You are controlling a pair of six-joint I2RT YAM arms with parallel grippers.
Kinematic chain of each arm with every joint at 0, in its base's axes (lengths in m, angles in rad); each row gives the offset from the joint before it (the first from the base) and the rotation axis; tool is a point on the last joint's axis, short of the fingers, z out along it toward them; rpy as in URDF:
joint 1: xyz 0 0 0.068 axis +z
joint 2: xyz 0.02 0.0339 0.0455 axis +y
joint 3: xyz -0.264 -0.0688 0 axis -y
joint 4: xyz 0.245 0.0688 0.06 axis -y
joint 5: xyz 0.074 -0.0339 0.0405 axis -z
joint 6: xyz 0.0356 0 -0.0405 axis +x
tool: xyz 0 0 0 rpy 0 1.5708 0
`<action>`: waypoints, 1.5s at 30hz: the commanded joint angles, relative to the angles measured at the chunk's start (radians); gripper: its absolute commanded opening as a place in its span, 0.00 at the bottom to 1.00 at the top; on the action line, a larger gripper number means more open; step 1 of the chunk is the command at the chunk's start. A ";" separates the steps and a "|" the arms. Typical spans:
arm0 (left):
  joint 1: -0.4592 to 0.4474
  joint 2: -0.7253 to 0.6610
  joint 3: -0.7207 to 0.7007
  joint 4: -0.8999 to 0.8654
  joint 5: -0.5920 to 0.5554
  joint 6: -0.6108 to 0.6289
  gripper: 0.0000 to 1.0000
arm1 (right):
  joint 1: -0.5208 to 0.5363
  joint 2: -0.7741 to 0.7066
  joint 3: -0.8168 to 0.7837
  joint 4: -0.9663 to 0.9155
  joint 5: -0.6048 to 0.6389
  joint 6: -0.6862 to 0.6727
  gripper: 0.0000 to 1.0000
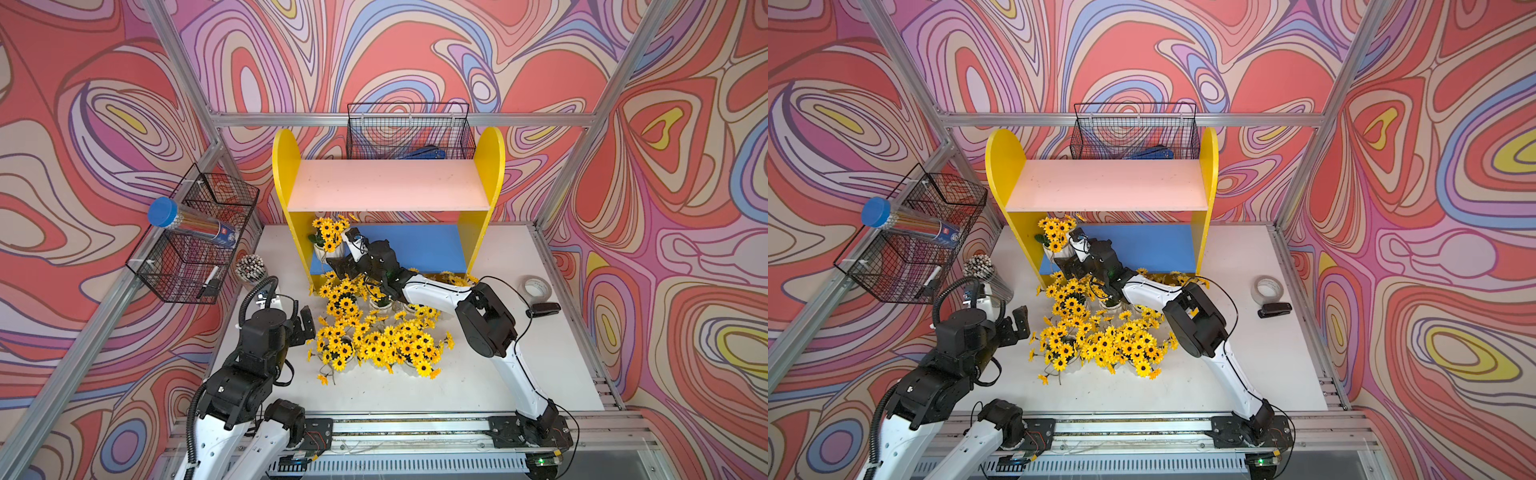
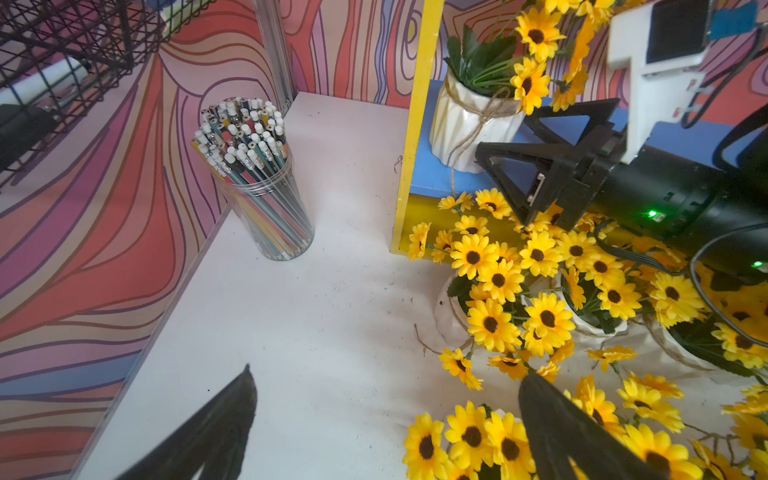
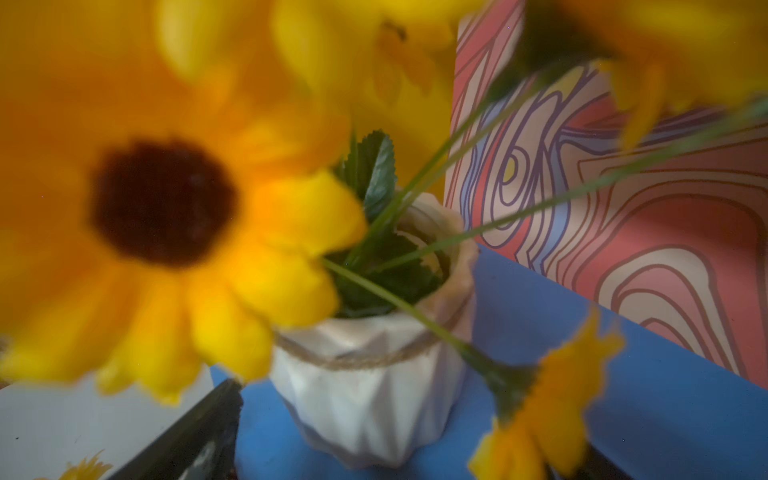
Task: Take the sunflower pots off the shelves
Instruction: Pick up the sunflower pot from the shelf.
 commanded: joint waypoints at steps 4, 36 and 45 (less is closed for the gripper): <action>0.004 0.022 -0.012 0.009 0.026 0.002 1.00 | -0.005 0.074 0.066 0.047 -0.002 -0.044 0.98; 0.034 -0.013 -0.053 0.127 0.443 0.075 1.00 | -0.014 0.242 0.323 0.100 -0.098 -0.035 0.97; 0.034 0.013 -0.063 0.171 0.724 0.093 1.00 | -0.014 0.227 0.306 0.096 -0.119 -0.028 0.80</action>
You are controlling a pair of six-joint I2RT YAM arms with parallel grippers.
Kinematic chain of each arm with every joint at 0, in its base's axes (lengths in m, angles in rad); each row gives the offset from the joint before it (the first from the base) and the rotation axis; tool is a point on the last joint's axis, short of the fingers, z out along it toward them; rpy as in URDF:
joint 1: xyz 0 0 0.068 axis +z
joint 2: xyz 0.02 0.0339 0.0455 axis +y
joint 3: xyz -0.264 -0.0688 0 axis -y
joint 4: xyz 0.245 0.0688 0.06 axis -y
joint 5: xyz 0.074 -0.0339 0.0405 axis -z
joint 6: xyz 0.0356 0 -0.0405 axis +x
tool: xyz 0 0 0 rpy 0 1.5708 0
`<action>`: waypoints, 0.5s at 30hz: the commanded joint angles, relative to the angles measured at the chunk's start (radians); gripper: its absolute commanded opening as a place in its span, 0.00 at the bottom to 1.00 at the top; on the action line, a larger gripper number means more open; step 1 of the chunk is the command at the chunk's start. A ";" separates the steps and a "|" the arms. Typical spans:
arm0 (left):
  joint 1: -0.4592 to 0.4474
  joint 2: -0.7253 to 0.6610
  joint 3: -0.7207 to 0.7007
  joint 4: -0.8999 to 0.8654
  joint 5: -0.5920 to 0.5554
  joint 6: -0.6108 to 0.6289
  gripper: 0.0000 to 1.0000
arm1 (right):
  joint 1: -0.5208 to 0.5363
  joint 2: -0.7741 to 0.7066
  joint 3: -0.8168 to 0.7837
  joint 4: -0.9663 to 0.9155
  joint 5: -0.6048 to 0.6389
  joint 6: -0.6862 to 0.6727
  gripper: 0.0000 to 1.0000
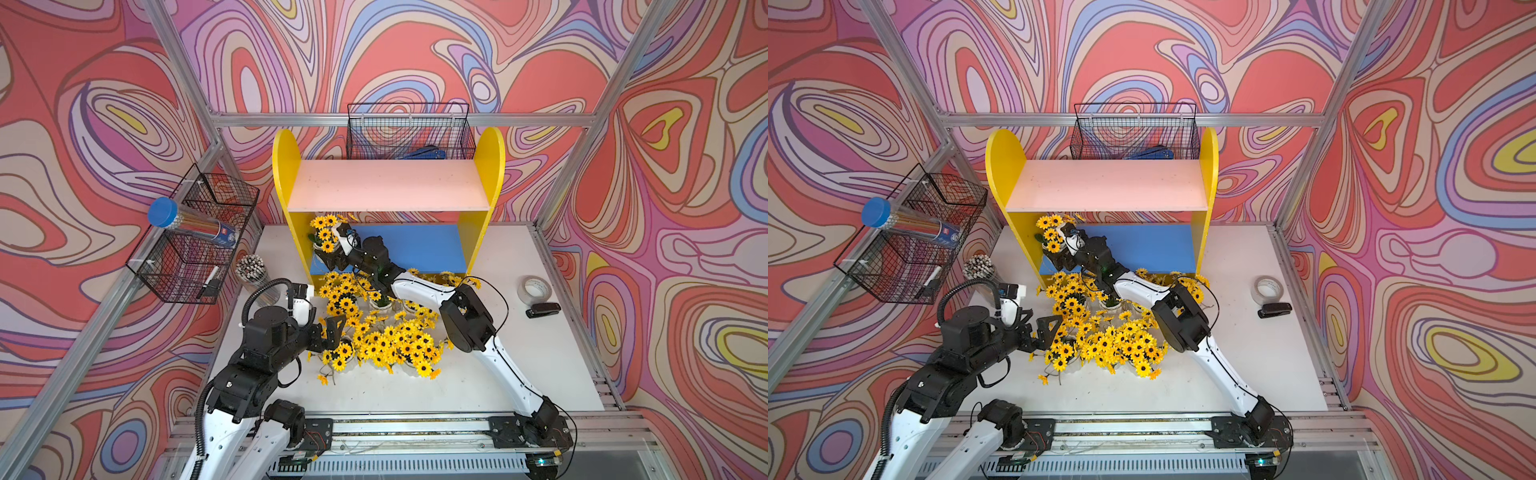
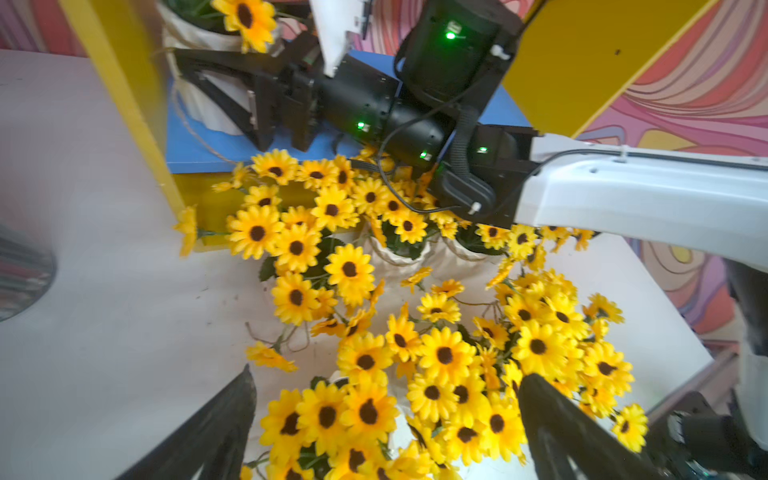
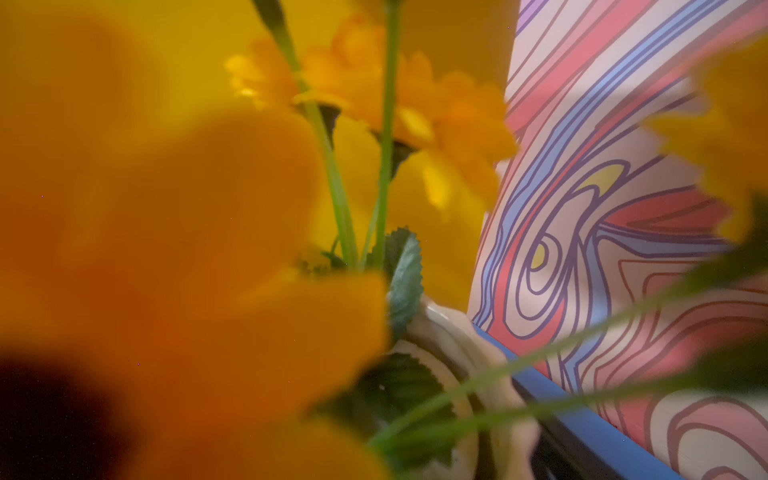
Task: Take the sunflower pots off the shelves
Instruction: Pick up the sunflower pot from the shelf.
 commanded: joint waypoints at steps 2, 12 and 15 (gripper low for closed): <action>0.004 0.001 -0.005 0.036 0.094 0.020 1.00 | -0.002 0.006 -0.004 0.002 -0.026 0.016 0.72; 0.005 -0.009 -0.006 0.032 0.064 0.020 1.00 | -0.003 -0.030 -0.068 0.042 -0.018 0.003 0.00; 0.005 -0.006 -0.007 0.032 0.059 0.020 1.00 | -0.002 -0.056 -0.100 0.056 -0.018 0.003 0.00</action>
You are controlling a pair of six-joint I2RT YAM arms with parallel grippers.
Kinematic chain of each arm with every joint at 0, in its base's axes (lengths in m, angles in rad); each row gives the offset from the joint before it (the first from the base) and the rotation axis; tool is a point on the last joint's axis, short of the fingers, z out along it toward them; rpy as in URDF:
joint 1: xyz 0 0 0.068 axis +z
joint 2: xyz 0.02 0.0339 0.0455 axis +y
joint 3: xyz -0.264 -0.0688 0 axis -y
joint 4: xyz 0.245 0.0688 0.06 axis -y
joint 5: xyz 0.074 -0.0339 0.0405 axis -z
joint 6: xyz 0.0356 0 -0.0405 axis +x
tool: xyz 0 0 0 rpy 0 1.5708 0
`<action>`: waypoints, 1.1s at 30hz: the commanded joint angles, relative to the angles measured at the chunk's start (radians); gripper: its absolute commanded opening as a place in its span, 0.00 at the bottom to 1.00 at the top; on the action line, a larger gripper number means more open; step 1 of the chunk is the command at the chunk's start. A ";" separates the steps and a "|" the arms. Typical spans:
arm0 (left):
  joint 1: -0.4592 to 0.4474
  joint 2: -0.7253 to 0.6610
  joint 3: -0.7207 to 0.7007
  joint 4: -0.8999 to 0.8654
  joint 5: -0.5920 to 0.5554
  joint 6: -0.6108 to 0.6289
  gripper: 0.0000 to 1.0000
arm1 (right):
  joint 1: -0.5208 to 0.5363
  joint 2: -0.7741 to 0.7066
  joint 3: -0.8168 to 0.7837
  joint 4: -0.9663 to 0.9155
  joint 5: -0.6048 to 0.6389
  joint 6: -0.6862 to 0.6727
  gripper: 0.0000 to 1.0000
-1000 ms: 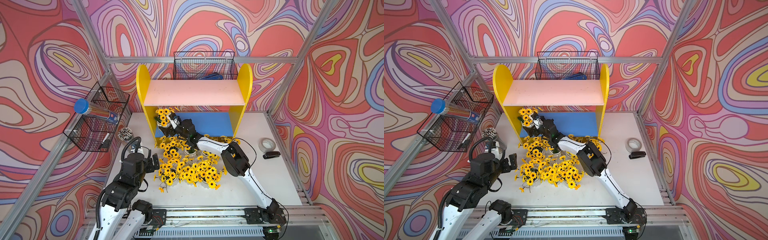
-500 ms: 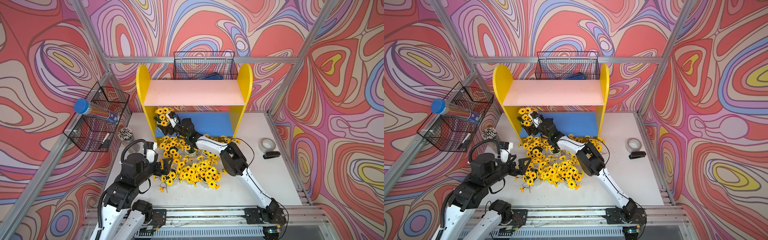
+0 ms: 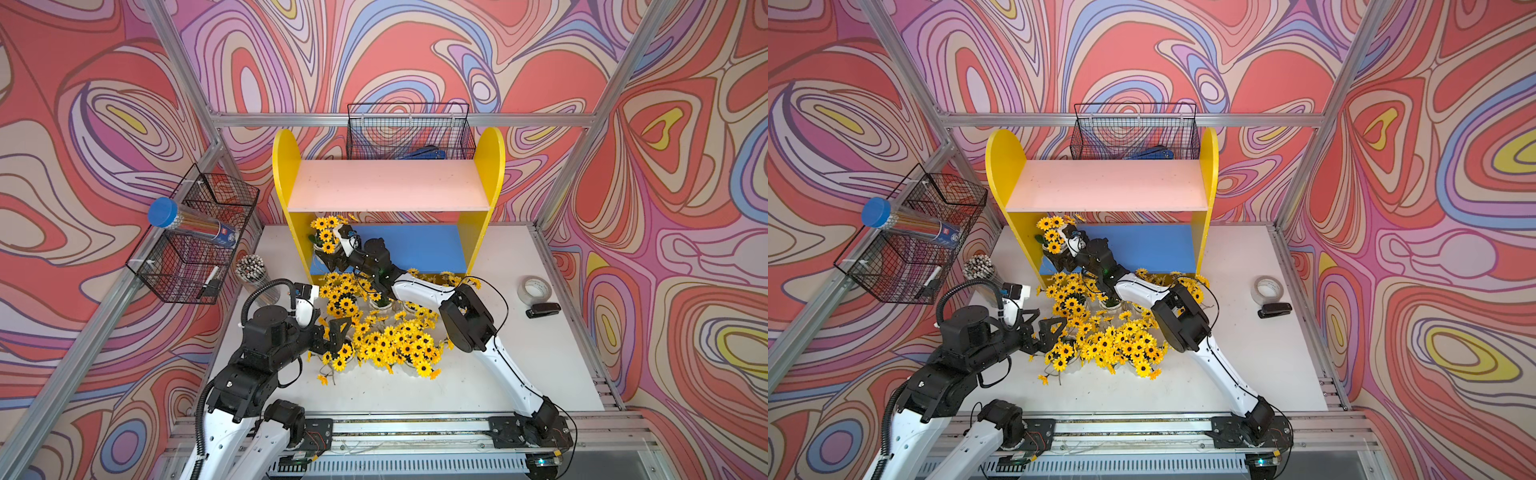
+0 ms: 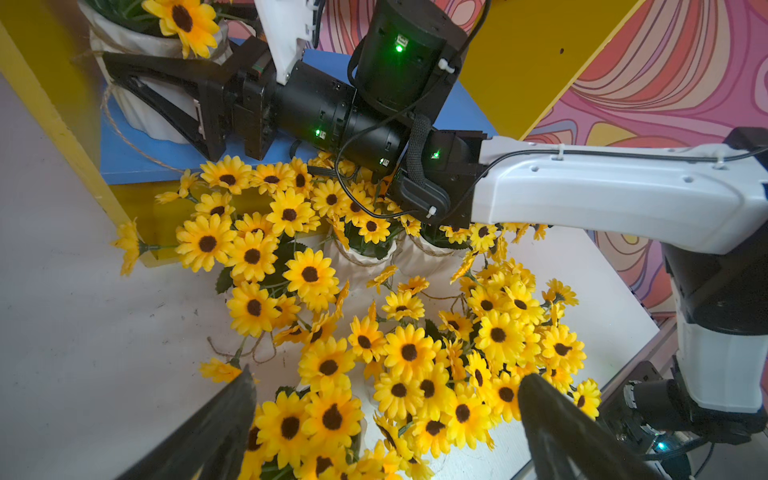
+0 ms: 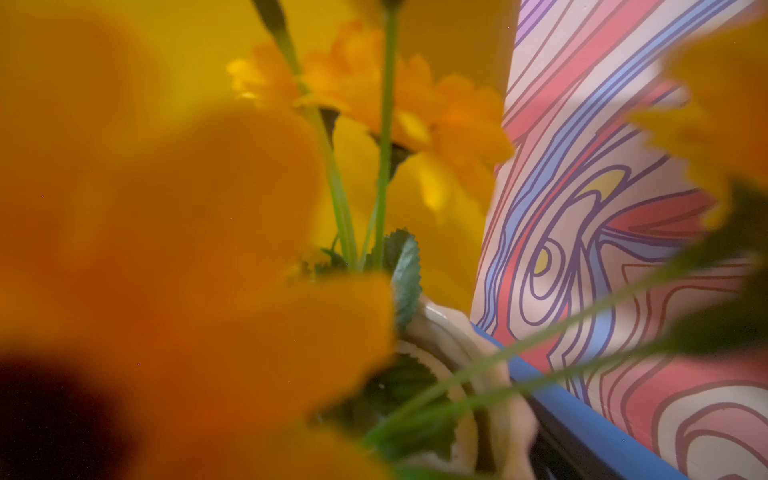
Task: Take the sunflower pots off the shelves
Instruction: Pick up the sunflower pot from the shelf.
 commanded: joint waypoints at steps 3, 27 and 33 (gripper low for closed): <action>0.005 -0.001 -0.004 0.019 0.001 0.016 1.00 | -0.003 -0.091 -0.113 0.047 0.024 -0.002 0.00; 0.005 -0.007 -0.005 0.019 -0.016 0.013 1.00 | -0.007 -0.467 -0.506 0.189 0.161 -0.083 0.00; 0.005 -0.009 -0.005 0.019 -0.011 0.012 1.00 | -0.009 -0.541 -0.587 0.159 0.176 -0.074 0.00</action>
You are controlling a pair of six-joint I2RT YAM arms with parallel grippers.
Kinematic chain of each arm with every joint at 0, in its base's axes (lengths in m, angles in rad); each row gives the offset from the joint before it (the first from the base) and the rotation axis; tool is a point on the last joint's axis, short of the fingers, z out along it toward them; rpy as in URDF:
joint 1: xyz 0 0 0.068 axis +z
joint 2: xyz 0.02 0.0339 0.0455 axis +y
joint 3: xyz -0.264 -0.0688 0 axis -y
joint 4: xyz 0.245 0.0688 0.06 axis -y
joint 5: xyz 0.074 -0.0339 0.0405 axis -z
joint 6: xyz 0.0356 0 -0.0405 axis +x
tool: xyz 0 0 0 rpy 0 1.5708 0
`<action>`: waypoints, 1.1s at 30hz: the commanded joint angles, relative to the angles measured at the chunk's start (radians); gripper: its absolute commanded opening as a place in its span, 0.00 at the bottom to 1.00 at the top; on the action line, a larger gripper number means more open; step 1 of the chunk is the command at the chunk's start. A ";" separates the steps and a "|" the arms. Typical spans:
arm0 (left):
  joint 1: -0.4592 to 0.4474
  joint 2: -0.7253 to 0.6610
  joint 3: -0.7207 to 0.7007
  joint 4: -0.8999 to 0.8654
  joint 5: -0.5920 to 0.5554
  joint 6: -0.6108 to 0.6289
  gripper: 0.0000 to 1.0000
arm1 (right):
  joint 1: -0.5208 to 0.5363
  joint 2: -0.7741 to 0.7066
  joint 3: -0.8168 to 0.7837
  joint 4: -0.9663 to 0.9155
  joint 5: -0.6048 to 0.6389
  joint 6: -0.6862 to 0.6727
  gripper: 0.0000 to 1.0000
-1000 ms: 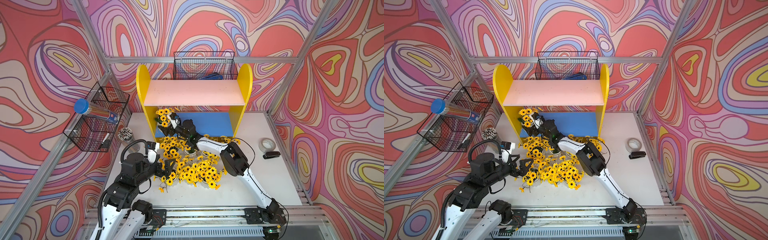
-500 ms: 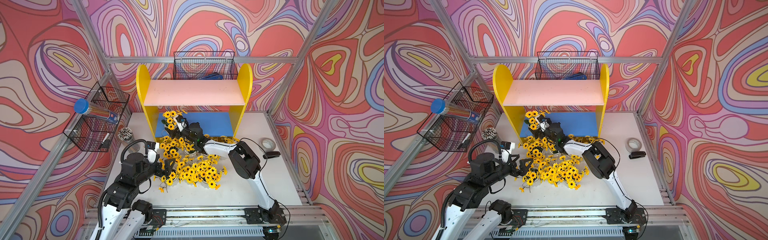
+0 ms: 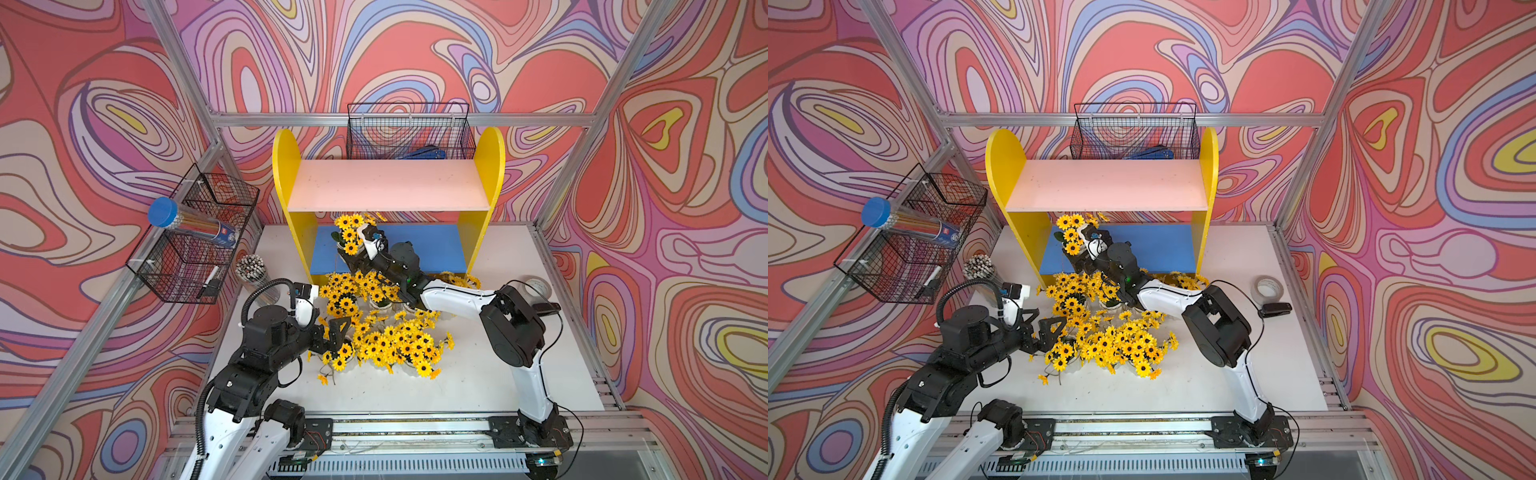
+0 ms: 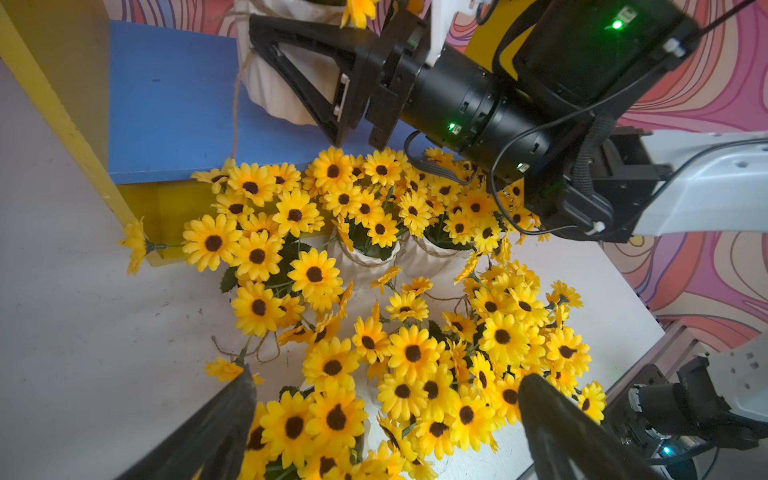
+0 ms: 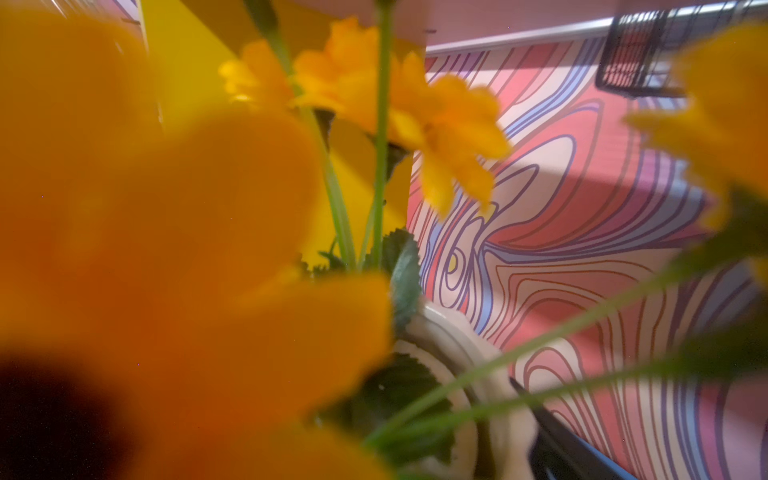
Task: Take the sunflower pots off the shelves
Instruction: Pick up the sunflower pot from the shelf, then place the sunflower pot at the center of the board.
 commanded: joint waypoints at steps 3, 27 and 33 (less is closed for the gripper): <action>0.004 -0.006 -0.005 0.019 0.004 0.012 1.00 | -0.006 -0.104 -0.055 0.037 0.011 0.022 0.00; 0.005 -0.010 -0.006 0.032 0.049 0.003 0.99 | 0.065 -0.800 -0.606 -0.269 0.234 0.041 0.00; 0.004 -0.022 -0.009 0.037 0.061 0.000 0.99 | 0.106 -1.152 -0.870 -0.478 0.408 0.200 0.00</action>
